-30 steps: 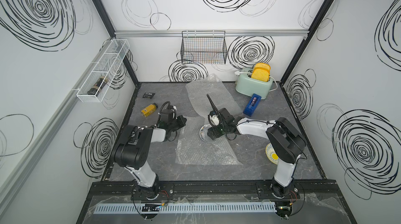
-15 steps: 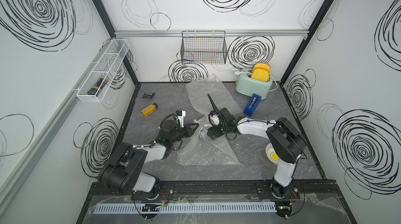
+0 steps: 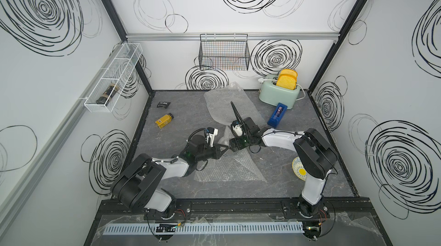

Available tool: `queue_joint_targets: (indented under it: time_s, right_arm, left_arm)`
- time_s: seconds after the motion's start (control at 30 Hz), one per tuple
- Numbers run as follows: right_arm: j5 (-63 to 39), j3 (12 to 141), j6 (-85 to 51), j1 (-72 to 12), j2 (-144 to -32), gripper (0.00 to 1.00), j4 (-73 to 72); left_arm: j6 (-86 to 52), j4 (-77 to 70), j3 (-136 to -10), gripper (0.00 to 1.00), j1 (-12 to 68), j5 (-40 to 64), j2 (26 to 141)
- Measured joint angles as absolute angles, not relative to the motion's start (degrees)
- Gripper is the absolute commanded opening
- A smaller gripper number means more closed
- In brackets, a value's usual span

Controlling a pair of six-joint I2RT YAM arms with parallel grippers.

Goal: Wrap bowls in bubble wrap
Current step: Wrap the bowl in bubble wrap.

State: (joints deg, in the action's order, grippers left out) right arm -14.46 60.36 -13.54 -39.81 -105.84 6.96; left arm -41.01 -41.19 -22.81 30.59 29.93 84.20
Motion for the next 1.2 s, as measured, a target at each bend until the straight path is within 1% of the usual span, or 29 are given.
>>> queue_joint_targets:
  time_s: [0.2,0.33,0.53,0.63,0.73,0.93,0.97,1.0,1.07,1.1,1.17,1.2]
  right_arm:
    - [-15.86,58.98,-15.22,-38.61,-103.42,0.9,7.33]
    - [-17.5,57.65,-16.84,-37.19,-98.74,0.93,7.44]
    - [-21.32,56.51,-19.25,-35.22,-91.85,1.0,6.83]
    - [-23.38,56.8,-19.97,-34.76,-92.09,0.98,6.39]
    - [-24.71,58.57,-20.16,-35.03,-94.91,1.0,6.98]
    - [-25.71,61.87,-19.99,-35.29,-102.04,0.87,8.6]
    - [-25.63,62.0,-19.92,-35.4,-103.0,0.85,8.95]
    - [-25.58,62.06,-19.86,-35.44,-103.7,0.84,9.19]
    - [-25.56,62.11,-19.73,-35.48,-105.1,0.82,9.85]
    - [-25.56,62.11,-19.62,-35.48,-105.62,0.81,10.04]
    - [-25.45,62.13,-19.4,-35.48,-106.34,0.79,10.39]
    - [-25.32,62.15,-19.31,-35.48,-106.54,0.78,10.52]
  left_arm:
    - [-38.74,-36.93,-25.89,0.0,31.7,28.08,85.95]
    - [-38.02,-35.73,-26.04,0.0,31.83,27.44,86.56]
    - [-37.19,-34.02,-27.16,0.0,32.12,26.94,88.12]
    - [-36.71,-33.39,-27.88,0.0,32.73,26.72,88.42]
    - [-36.21,-32.67,-28.29,0.0,33.26,26.46,88.44]
    - [-35.51,-31.03,-28.71,0.02,33.41,25.85,88.44]
    - [-35.35,-30.76,-28.75,0.08,33.45,25.78,88.44]
    - [-35.27,-30.55,-28.8,0.11,33.5,25.69,88.44]
    - [-35.03,-30.06,-28.84,0.13,33.67,25.56,88.4]
    - [-34.94,-29.78,-28.84,0.16,33.76,25.5,88.29]
    - [-34.81,-29.26,-28.86,0.32,33.95,25.47,87.7]
    - [-34.57,-28.84,-28.88,0.36,34.09,25.41,87.2]
